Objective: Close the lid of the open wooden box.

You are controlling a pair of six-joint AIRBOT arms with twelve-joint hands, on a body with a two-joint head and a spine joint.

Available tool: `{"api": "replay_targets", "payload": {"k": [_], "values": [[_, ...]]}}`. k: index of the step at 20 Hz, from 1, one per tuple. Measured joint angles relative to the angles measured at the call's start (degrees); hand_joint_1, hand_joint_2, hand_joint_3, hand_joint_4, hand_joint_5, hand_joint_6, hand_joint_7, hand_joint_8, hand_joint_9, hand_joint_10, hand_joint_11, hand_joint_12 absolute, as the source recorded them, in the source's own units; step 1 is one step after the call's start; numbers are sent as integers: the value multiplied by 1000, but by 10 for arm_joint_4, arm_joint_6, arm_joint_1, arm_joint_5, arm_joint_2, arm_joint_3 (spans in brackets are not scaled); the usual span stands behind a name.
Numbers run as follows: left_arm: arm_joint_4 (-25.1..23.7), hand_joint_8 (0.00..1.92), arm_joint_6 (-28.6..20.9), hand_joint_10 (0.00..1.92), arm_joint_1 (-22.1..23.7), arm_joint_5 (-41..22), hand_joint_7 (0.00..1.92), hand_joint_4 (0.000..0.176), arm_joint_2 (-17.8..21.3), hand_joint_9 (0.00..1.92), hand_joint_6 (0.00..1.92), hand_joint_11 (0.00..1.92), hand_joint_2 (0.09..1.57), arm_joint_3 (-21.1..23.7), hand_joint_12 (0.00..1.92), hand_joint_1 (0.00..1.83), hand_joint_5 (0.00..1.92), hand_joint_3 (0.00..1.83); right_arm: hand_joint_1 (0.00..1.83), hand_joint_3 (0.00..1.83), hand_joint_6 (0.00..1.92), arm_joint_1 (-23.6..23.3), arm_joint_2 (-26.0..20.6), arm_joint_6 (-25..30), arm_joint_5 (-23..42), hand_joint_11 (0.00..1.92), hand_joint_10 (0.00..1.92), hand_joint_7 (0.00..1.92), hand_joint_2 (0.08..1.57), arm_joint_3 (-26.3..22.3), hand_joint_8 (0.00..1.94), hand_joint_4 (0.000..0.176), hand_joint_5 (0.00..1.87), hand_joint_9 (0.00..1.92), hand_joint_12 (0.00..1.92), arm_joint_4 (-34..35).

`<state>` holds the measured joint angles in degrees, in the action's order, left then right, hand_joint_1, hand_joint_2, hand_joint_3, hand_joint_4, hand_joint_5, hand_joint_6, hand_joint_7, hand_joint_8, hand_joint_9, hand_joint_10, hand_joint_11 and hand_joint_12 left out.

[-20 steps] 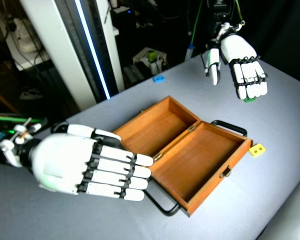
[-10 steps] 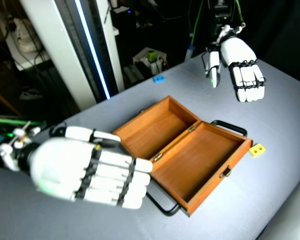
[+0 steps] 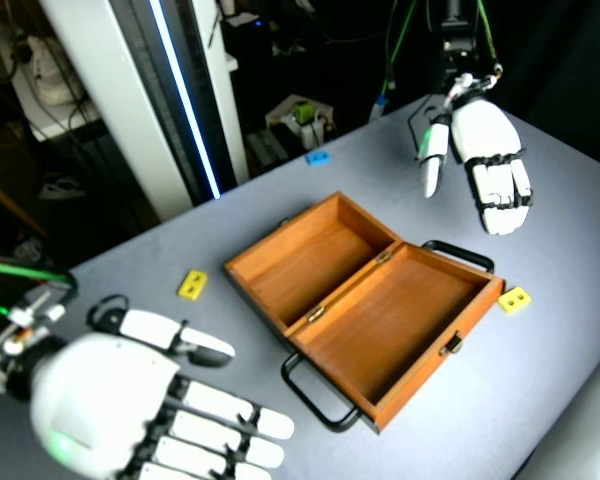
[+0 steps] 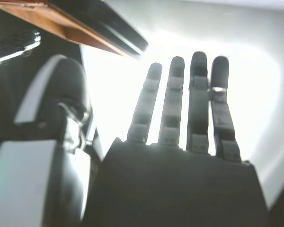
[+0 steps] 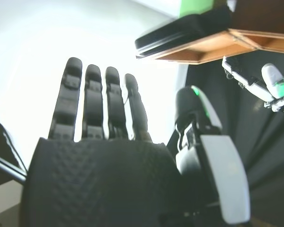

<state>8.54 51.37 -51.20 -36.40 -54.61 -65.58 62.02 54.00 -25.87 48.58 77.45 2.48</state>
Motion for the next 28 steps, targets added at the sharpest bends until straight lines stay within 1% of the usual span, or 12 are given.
{"api": "replay_targets", "payload": {"k": [2, 3, 6, 9, 10, 11, 12, 13, 14, 15, 20, 28], "values": [[-5, 4, 0, 3, 8, 14, 96, 0, -9, 172, 5, 128, 1390, -9, 338, 142, 54, 0, 188, 0, 13, -16, 7, -1, -30, 146, 9, 182, 1431, 13, 14, 0, 190, 132, 8, -9], [-9, 4, 0, 3, 12, 23, 99, 0, -13, 175, 7, 126, 1389, -12, 330, 175, 68, 0, 231, 0, 11, -21, 8, -1, -39, 149, 7, 201, 1436, 16, 12, 0, 204, 140, 9, -13], [-13, 3, 0, 2, 25, 62, 77, 0, -38, 108, 2, 51, 1353, -42, 277, 7, 54, 0, 271, 2, 6, -33, 26, -1, -61, 171, 4, 210, 1448, 36, 7, 0, 207, 147, 15, -23], [-18, 2, 1, 4, 40, 99, 98, 0, -54, 121, 1, 105, 1405, -61, 225, 14, 61, 1, 197, 5, 0, -46, 41, -1, -102, 143, 0, 195, 1461, 48, 0, 0, 191, 111, 1, -47], [-19, 0, 0, 2, 45, 104, 84, 0, -57, 120, 0, 93, 1375, -61, 213, 5, 57, 0, 175, 4, 0, -58, 43, -1, -114, 143, 0, 183, 1464, 49, 0, 0, 177, 109, 1, -59], [-24, 1, -1, 4, 48, 104, 84, 9, -62, 127, 1, 103, 1360, -64, 212, 29, 60, 0, 171, 4, 0, -71, 46, -1, -119, 147, 1, 178, 1464, 52, 0, 0, 171, 110, 3, -82], [-28, 9, 0, 4, 50, 107, 115, 0, -64, 132, 11, 81, 1361, -64, 198, 120, 98, 0, 168, 2, 2, -76, 48, -1, -119, 161, 5, 182, 1461, 54, 2, 0, 175, 119, 9, -87], [-37, 7, 0, 7, 54, 112, 121, 0, -66, 145, 4, 95, 1358, -67, 197, 82, 87, 0, 167, 3, 3, -81, 52, -1, -122, 162, 5, 183, 1464, 54, 2, 0, 177, 122, 9, -98], [-38, 1, 0, 1, 58, 118, 108, 16, -69, 128, 2, 76, 1343, -69, 184, 77, 85, 0, 184, 2, 3, -83, 54, -1, -127, 169, 5, 189, 1467, 54, 3, 0, 183, 130, 10, -107], [-43, 6, 0, 6, 63, 123, 129, 0, -73, 144, 6, 93, 1366, -75, 186, 33, 104, 1, 187, 1, 3, -83, 57, -1, -133, 178, 8, 198, 1467, 54, 6, 0, 186, 139, 13, -112], [-53, 7, -1, 8, 76, 138, 127, 0, -85, 150, 6, 124, 1329, -80, 194, 0, 114, 0, 142, 5, 3, -94, 60, 3, -146, 185, 4, 190, 1484, 57, 2, 0, 174, 129, 12, -131], [-73, 0, -23, 0, 76, 120, 108, 0, -73, 137, 0, 75, 1409, -64, 157, 19, 82, 10, 42, 4, 0, -100, 63, 21, -154, 163, 0, 178, 1473, 48, 0, 0, 163, 115, 0, -162]]}}
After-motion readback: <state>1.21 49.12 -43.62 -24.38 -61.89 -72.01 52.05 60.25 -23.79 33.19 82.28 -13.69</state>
